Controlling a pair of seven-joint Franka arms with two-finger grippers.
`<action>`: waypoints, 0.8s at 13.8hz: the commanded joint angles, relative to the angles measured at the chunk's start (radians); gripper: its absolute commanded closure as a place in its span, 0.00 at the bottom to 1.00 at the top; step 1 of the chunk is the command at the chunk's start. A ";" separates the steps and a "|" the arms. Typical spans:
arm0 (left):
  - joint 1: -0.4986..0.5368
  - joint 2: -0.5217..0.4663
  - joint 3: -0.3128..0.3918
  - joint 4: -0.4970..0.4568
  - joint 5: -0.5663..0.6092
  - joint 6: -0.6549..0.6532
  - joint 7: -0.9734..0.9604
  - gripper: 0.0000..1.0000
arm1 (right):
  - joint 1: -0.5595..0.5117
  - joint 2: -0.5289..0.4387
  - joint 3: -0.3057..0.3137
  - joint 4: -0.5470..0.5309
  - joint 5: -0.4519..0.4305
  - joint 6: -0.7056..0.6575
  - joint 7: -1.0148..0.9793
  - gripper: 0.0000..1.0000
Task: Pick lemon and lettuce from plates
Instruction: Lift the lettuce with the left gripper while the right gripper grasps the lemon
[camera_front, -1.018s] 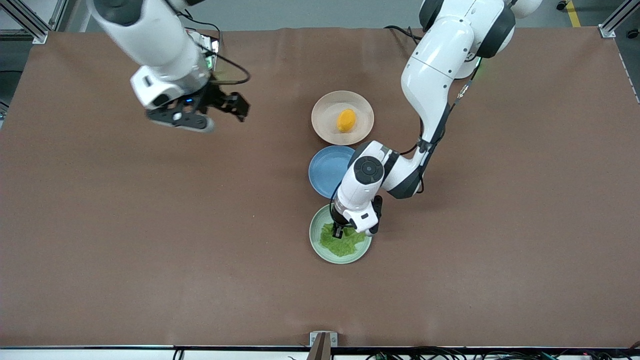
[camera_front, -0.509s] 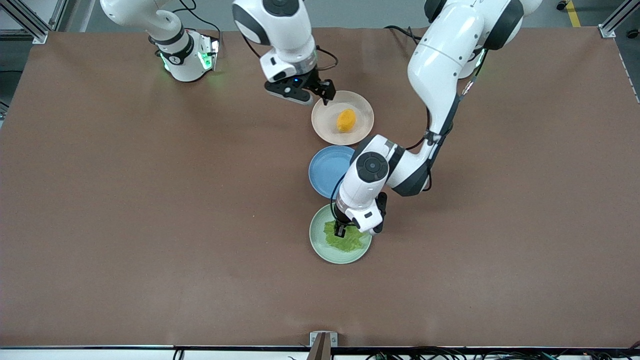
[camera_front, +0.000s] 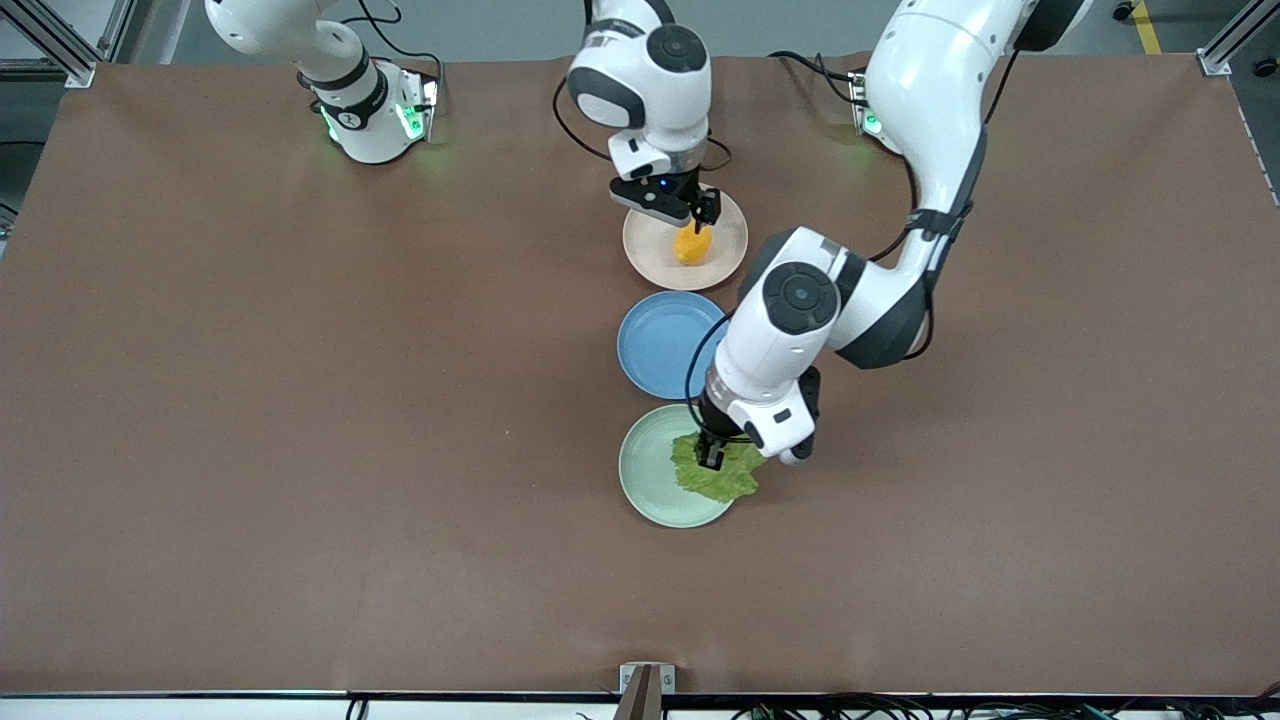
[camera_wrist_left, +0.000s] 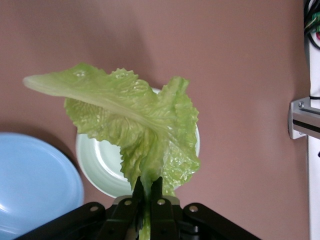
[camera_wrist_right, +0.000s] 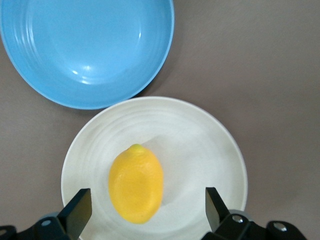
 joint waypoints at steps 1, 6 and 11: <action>0.047 -0.188 -0.002 -0.242 -0.026 -0.007 0.174 1.00 | 0.035 0.121 -0.020 0.124 -0.045 -0.016 0.052 0.00; 0.178 -0.394 -0.002 -0.548 -0.026 0.001 0.537 1.00 | 0.042 0.148 -0.018 0.126 -0.104 -0.016 0.092 0.00; 0.307 -0.491 -0.002 -0.789 -0.026 0.093 0.852 1.00 | 0.050 0.171 -0.018 0.126 -0.102 0.007 0.112 0.03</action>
